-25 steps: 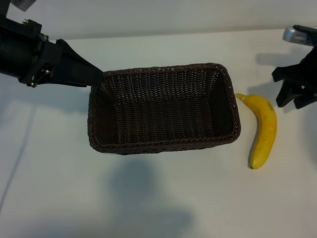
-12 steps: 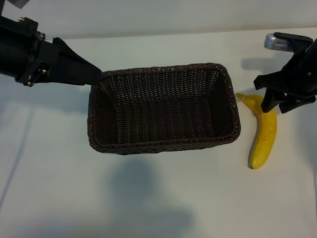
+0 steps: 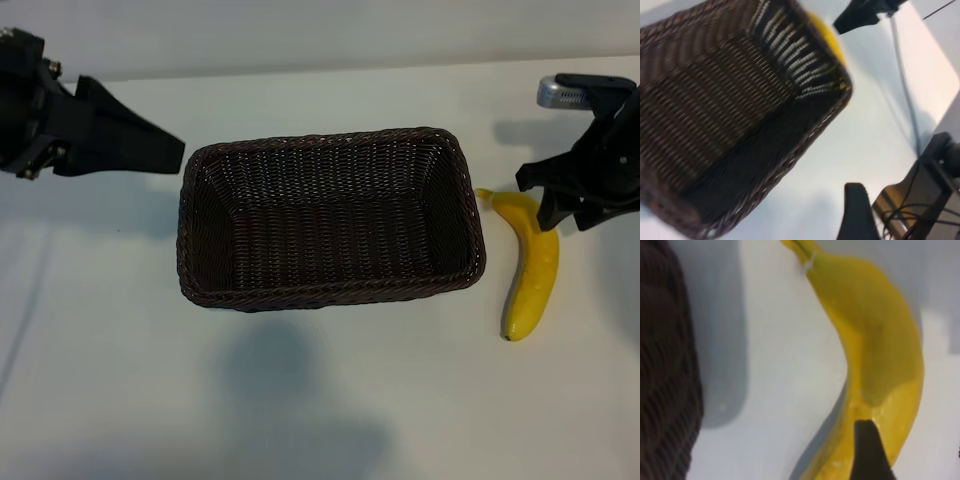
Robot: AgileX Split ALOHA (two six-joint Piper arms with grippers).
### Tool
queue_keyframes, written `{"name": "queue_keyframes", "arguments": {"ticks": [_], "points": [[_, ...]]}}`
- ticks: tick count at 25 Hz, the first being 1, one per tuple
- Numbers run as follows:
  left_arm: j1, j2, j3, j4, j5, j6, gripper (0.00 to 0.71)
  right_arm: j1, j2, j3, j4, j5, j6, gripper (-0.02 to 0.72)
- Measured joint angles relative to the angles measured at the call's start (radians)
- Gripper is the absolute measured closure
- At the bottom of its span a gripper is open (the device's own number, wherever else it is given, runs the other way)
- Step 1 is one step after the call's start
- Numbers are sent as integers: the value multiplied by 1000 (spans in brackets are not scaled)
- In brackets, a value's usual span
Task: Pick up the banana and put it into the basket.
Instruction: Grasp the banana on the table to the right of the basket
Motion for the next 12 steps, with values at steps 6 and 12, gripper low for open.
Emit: {"name": "queue_keyframes", "arguments": {"ticks": [6,12], "points": [[0,13,0,51,-17,-46,194,0,1,7,52,-15,-18,230],[0,97,0,10,-5,-46,194,0,1,7,95,-15,-46,230]]}}
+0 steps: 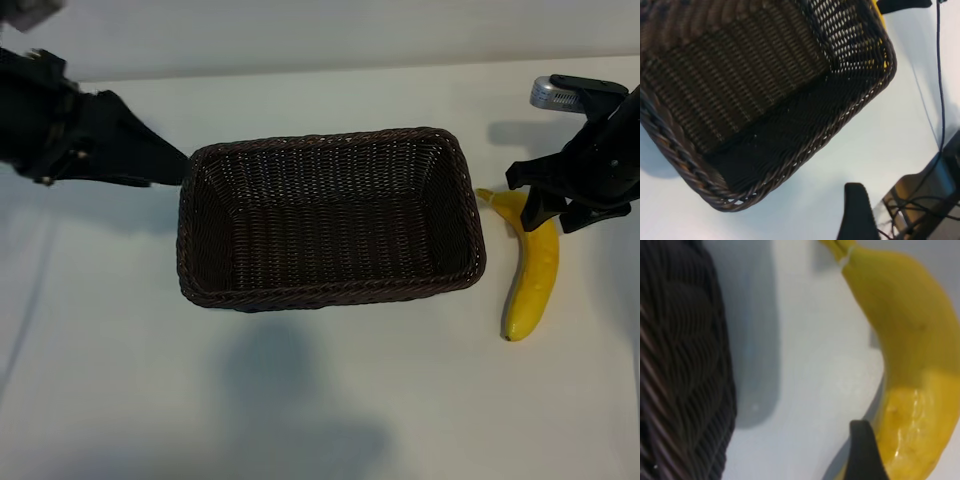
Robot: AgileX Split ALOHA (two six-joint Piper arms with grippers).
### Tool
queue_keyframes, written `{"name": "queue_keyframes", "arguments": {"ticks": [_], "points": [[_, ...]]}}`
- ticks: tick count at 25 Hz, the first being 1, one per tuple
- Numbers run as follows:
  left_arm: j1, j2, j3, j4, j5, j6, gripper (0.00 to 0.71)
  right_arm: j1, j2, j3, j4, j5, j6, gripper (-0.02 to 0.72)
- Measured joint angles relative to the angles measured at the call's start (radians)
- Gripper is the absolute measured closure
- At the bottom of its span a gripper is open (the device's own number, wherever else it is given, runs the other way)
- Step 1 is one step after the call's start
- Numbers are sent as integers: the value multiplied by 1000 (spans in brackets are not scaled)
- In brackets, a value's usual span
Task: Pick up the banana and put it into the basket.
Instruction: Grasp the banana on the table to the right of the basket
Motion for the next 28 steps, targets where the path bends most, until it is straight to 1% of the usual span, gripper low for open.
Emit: {"name": "queue_keyframes", "arguments": {"ticks": [4,7,14,19,28], "points": [[0,64,0,-81,8,44,194,0,0,0,-22,0,-1,229],[0,82,0,-113,8,66,194,0,0,0,-41,-3,-1,229],[0,82,0,-122,2,74,194,0,5,0,-39,-20,-1,229],[0,82,0,-122,-1,76,194,2,60,0,-31,-23,-1,229],[0,82,0,-122,-3,77,194,24,85,0,-25,-74,-1,229]]}}
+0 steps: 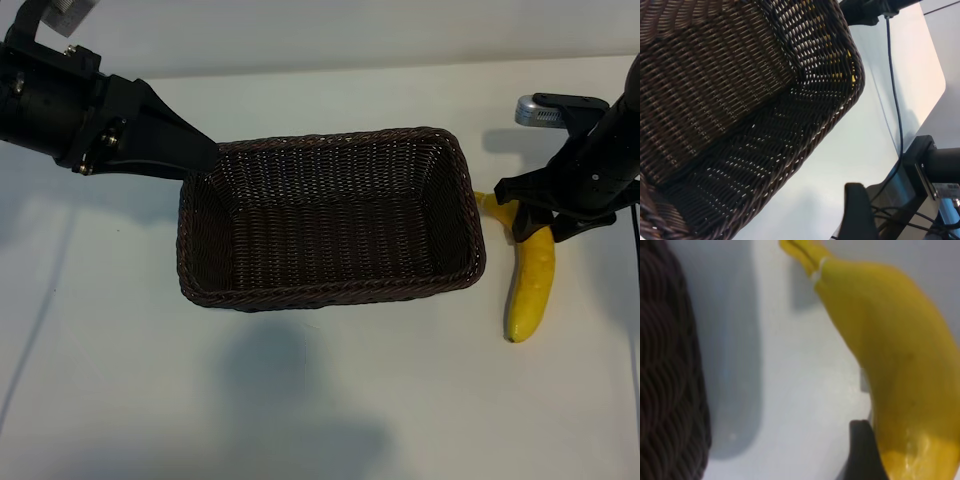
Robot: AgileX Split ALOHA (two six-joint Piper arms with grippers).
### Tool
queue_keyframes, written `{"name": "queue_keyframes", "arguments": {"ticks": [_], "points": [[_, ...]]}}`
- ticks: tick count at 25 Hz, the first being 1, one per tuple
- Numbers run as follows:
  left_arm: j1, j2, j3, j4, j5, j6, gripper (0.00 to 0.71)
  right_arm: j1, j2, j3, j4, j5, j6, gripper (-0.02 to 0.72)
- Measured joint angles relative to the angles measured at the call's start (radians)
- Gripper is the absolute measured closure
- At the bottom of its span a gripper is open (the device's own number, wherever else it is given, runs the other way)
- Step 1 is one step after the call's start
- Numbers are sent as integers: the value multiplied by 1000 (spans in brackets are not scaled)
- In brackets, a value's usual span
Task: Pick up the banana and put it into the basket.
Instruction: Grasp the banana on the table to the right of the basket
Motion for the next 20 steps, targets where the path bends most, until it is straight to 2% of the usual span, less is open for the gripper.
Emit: {"name": "queue_keyframes", "arguments": {"ticks": [13,16,20], "points": [[0,0,0,-4,-17,3,194,4,33,0,4,-19,0,228],[0,0,0,-7,-18,3,194,4,33,0,4,-19,0,260],[0,0,0,-7,-20,3,194,4,33,0,3,-17,0,261]]}}
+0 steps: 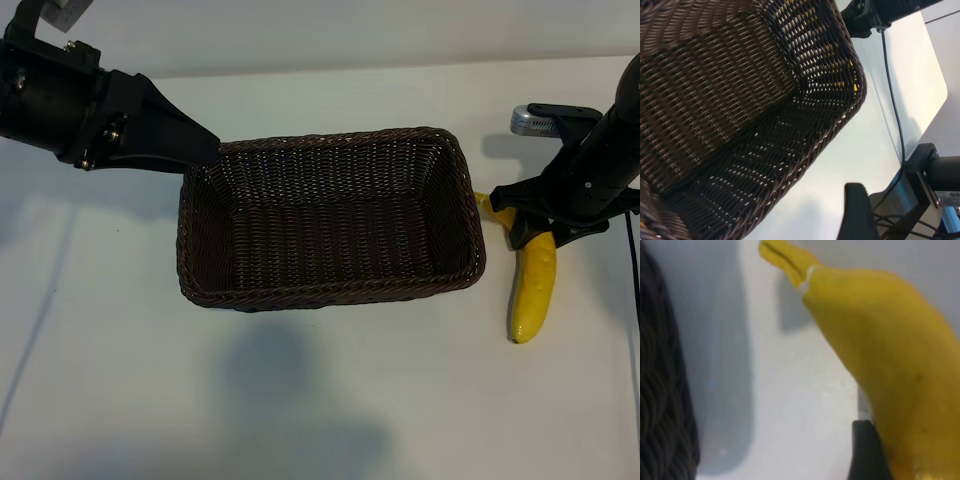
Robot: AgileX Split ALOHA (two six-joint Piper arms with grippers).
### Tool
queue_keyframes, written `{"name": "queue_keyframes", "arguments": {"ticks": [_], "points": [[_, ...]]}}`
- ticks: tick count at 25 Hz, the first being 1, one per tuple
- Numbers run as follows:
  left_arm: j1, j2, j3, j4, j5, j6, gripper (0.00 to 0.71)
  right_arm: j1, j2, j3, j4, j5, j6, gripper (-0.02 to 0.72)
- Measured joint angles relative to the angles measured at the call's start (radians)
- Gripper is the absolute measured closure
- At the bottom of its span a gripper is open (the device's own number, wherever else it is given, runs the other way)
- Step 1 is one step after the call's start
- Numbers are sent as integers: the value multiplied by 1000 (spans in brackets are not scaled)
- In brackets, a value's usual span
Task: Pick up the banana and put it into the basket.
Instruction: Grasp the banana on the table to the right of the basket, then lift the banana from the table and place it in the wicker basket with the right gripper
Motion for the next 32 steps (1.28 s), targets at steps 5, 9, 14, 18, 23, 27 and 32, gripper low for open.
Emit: {"name": "queue_keyframes", "arguments": {"ticks": [5,9,14,18,23,27,32], "points": [[0,0,0,-1,0,0,194,0,0,0,-1,8,0,261],[0,0,0,-1,0,0,194,0,0,-7,-13,49,0,261],[0,0,0,-1,0,12,194,0,-49,-72,-78,140,9,261],[0,0,0,-1,0,17,194,-14,-148,-116,-92,178,15,261],[0,0,0,-1,0,21,194,-65,-243,-120,-89,236,11,261],[0,0,0,-1,-1,24,194,-128,-327,-120,-22,271,-22,261],[0,0,0,-1,-8,25,194,-146,-405,-120,166,320,-110,261]]}}
